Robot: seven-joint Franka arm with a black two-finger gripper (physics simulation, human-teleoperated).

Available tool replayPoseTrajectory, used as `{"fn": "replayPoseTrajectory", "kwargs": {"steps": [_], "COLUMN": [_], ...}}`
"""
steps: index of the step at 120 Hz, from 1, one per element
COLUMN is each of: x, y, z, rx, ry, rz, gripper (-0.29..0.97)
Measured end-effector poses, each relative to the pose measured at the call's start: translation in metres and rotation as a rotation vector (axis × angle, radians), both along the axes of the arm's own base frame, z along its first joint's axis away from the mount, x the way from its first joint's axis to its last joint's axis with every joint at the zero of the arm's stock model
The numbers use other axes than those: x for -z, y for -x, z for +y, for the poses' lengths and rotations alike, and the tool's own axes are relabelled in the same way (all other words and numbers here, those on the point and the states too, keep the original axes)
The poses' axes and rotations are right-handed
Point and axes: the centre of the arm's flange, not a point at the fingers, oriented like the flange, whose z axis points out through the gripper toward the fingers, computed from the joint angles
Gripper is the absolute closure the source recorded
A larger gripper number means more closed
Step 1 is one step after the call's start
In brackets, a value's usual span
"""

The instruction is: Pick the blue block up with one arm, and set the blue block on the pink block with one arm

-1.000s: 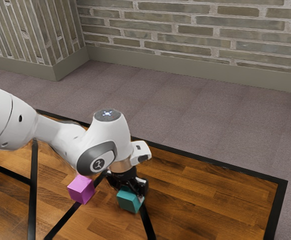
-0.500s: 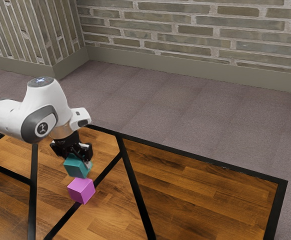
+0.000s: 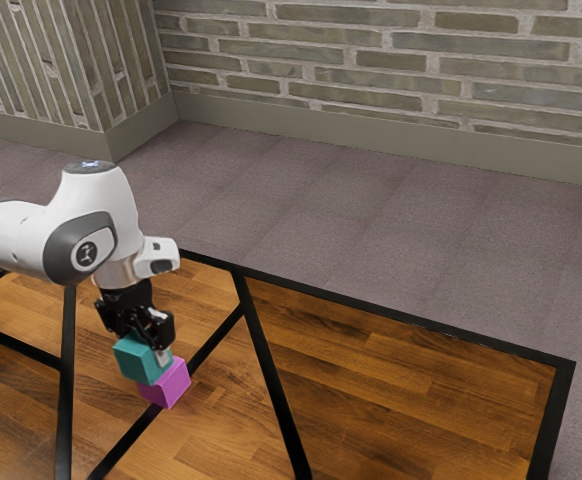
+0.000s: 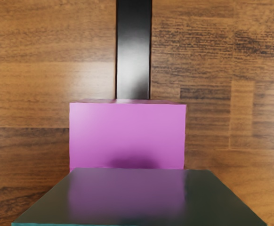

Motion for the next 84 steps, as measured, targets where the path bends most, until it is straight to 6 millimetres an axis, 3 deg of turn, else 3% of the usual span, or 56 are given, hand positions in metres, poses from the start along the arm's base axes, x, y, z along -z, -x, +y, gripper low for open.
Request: {"fn": "replayPoseTrajectory", "kwargs": {"steps": [59, 84], "x": [0.008, 0.008], "y": [-0.016, -0.018], "z": [-0.004, 0.008], "rx": [0.087, 0.085], "ry": [0.041, 0.048], "rz": [0.023, 0.022], "gripper": [0.3, 0.3]}}
